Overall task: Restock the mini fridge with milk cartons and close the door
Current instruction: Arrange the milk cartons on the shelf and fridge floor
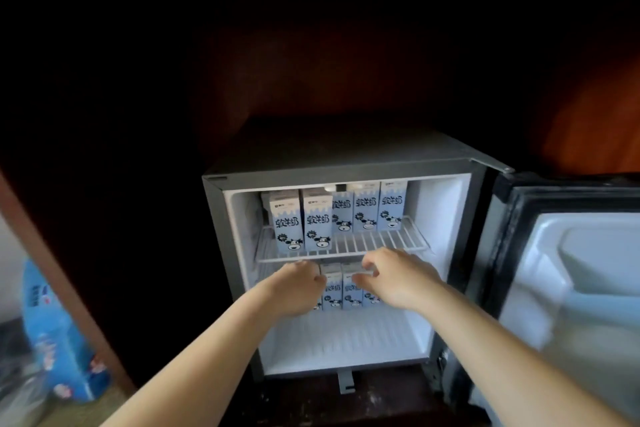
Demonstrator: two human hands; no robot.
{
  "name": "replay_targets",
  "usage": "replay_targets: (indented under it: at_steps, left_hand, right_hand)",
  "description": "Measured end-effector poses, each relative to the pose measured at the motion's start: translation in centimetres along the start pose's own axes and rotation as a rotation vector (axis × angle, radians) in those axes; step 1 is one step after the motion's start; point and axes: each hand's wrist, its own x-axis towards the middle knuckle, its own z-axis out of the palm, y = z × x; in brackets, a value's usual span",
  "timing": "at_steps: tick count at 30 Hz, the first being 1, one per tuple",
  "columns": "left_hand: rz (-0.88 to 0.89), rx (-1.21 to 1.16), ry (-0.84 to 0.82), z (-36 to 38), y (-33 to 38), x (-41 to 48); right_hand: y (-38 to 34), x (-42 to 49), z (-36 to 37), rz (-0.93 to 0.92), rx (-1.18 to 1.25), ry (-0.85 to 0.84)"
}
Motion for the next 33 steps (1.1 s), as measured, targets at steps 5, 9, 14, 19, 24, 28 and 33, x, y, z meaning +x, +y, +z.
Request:
replay_targets:
  at_steps: [5, 9, 14, 19, 24, 28, 33]
  left_hand:
    - [0.187, 0.124, -0.238, 0.7, 4.2, -3.2]
    - [0.315, 0.206, -0.288, 1.1, 9.3, -4.7]
    - [0.501, 0.239, -0.283, 1.5, 15.8, -5.9]
    - [0.650, 0.272, -0.343, 5.4, 23.5, -6.8]
    - [0.725, 0.348, -0.474, 11.8, 29.0, -7.6]
    - [0.755, 0.329, -0.597, 18.1, 31.8, -8.4]
    - [0.674, 0.228, -0.796, 27.0, 32.2, -9.5]
  right_hand:
    - [2.3, -5.3, -2.7, 0.019, -0.077, -0.027]
    - [5.8, -9.5, -4.7, 0.086, -0.128, -0.012]
    - [11.5, -14.9, -6.9, 0.205, -0.071, 0.040]
    - [17.6, -21.2, -7.2, 0.376, -0.005, 0.047]
    - [23.4, -26.1, -4.4, 0.476, 0.045, 0.036]
    - [27.1, -30.4, -0.6, 0.596, 0.213, -0.032]
    - [30.6, -35.1, 5.3, 0.719, 0.324, -0.158]
